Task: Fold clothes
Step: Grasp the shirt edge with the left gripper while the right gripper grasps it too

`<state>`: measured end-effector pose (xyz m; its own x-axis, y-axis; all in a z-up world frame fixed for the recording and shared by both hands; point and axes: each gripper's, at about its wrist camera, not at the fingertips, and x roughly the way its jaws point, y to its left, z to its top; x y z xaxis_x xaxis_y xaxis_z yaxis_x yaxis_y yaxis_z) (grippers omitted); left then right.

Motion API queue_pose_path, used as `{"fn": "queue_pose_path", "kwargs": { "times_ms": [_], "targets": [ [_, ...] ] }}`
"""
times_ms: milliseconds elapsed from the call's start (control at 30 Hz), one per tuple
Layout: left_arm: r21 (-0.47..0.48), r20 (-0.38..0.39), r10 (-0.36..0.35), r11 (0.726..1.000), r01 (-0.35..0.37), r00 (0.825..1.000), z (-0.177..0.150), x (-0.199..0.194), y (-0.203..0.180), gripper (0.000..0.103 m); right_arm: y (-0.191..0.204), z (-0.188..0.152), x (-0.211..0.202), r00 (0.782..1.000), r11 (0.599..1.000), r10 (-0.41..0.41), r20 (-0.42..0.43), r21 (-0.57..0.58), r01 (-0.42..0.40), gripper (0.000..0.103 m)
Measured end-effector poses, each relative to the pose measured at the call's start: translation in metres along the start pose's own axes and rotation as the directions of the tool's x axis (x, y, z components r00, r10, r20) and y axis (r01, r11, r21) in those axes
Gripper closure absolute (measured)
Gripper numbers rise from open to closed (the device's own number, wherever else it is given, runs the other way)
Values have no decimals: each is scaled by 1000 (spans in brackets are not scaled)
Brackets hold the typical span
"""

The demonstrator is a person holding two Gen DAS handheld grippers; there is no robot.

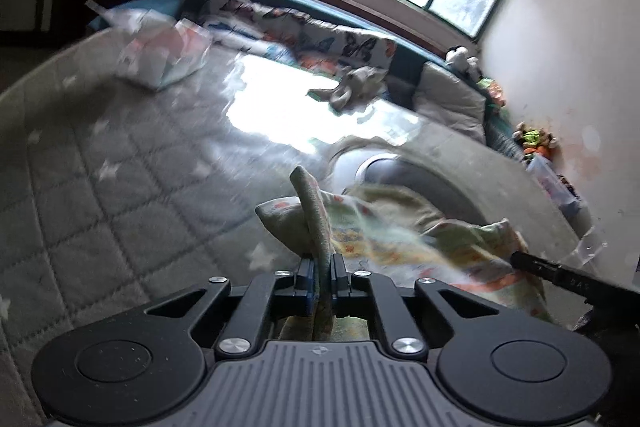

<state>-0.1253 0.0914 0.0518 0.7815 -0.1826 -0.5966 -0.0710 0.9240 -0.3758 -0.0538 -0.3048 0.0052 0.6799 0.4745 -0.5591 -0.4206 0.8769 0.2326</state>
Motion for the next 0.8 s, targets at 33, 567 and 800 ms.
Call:
{"fn": "queue_pose_path", "kwargs": {
  "times_ms": [33, 567, 800],
  "targets": [
    [8, 6, -9, 1000, 9, 1000, 3, -1, -4, 95, 1, 1, -4, 1000, 1000, -3, 9, -6, 3, 95],
    [129, -48, -109, 985, 115, 993, 31, 43, -86, 95, -41, 17, -55, 981, 986, -169, 95, 16, 168, 95],
    [167, -87, -134, 975, 147, 987, 38, 80, -132, 95, -81, 31, -67, 959, 965, -261, 111, 25, 260, 95]
  ]
}}
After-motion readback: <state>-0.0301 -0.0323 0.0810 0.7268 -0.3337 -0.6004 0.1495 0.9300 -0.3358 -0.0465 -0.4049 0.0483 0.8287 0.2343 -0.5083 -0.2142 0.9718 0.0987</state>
